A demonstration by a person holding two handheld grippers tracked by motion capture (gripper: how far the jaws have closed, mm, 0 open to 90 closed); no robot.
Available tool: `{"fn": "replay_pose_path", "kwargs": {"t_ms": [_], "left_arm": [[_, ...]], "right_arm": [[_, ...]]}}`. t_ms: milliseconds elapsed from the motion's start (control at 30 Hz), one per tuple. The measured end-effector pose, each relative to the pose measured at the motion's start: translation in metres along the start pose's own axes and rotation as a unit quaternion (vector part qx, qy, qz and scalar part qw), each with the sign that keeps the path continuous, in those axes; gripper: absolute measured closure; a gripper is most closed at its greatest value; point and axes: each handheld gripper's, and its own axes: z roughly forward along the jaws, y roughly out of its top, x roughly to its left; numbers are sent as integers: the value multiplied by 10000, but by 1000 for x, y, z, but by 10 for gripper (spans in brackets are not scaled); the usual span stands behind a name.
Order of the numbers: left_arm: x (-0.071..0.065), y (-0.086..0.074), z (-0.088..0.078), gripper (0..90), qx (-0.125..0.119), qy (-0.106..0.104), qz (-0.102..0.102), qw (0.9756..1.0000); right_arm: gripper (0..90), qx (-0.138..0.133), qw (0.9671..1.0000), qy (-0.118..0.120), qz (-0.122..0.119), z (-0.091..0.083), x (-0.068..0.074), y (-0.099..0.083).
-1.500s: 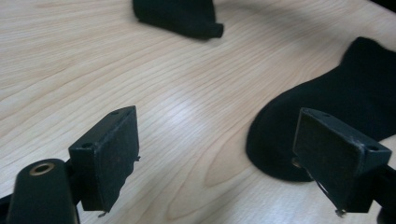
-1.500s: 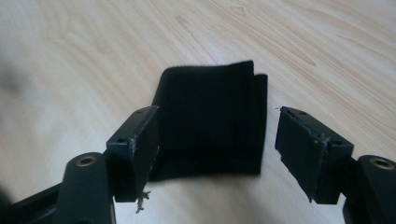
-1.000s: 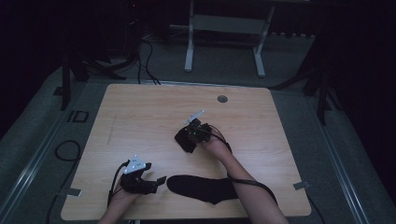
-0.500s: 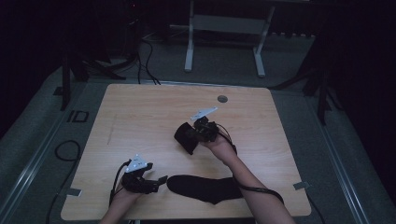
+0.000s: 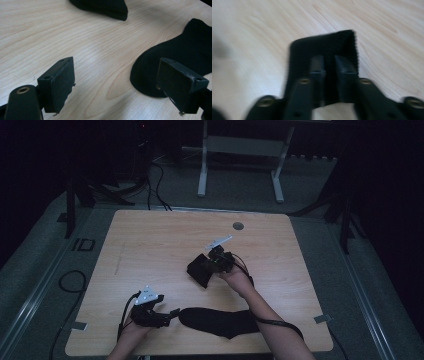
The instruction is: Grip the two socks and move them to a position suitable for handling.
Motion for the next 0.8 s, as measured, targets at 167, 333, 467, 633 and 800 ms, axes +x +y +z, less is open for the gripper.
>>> {"fn": "replay_pose_path", "kwargs": {"t_ms": [167,333,467,633,800], "left_arm": [[2,-1,0,152,24,-23,-29,10000],[1,-1,0,152,11,-24,-11,10000],[2,-1,-1,152,8,-24,-23,10000],[2,-1,0,152,18,-24,-18,10000],[2,-1,0,152,13,-29,-8,10000]], "right_arm": [[430,209,9994,-242,125,23,-7,-4],[439,356,9991,-192,113,34,-6,-2],[523,458,9988,-109,124,39,-7,-2],[754,454,9988,140,92,39,-5,-2],[812,438,9990,69,49,36,1,-2]]}}
